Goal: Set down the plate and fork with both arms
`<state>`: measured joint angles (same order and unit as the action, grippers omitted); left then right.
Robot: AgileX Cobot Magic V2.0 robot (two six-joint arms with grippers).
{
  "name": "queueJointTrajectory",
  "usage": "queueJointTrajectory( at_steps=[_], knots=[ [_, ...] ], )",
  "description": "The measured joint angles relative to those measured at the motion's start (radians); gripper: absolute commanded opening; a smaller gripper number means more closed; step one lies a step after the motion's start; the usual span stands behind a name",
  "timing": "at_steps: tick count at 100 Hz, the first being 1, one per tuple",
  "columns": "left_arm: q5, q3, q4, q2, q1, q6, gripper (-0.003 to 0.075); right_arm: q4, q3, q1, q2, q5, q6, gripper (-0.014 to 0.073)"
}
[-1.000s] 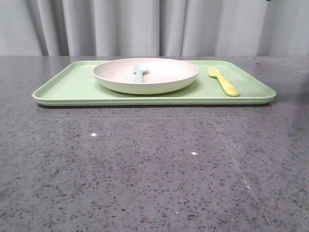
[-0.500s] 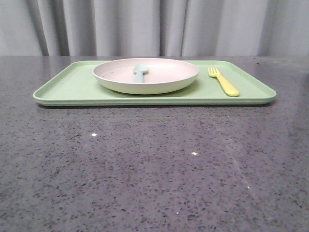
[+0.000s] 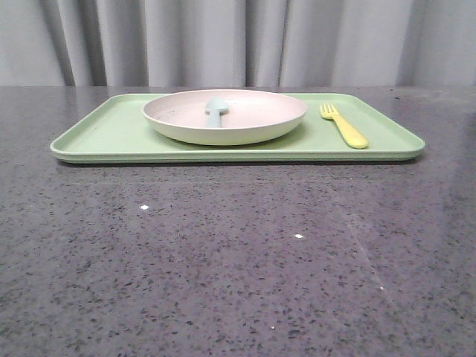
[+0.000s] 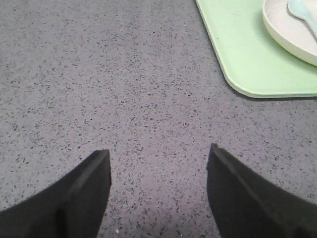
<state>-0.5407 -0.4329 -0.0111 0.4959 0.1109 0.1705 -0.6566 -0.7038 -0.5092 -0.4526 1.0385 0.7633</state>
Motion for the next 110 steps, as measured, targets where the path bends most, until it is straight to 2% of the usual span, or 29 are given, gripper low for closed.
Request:
queueJointTrajectory(
  at_steps=[12,20,27,32,52,110],
  knots=[
    [0.000,0.000,0.000,0.000,0.000,0.000,0.0419,0.000,0.045,0.000,0.035,0.000,0.000,0.0155],
    [0.000,0.000,0.000,0.000,0.000,0.000,0.0400,0.000,0.069,0.000,0.040,0.004,0.000,0.0047],
    [0.000,0.000,0.000,0.000,0.000,0.000,0.0346,0.000,0.080,0.000,0.040,0.004,0.000,-0.0057],
    [0.000,0.000,0.000,0.000,0.000,0.000,0.0279,0.000,0.082,0.000,0.040,0.004,0.000,-0.0125],
    [0.000,0.000,0.000,0.000,0.000,0.000,-0.0023,0.000,0.082,0.000,0.040,0.000,0.002,-0.0118],
    [0.000,0.000,0.000,0.000,0.000,0.000,-0.0020,0.000,0.082,0.000,0.040,-0.001,0.002,-0.0118]
  ],
)
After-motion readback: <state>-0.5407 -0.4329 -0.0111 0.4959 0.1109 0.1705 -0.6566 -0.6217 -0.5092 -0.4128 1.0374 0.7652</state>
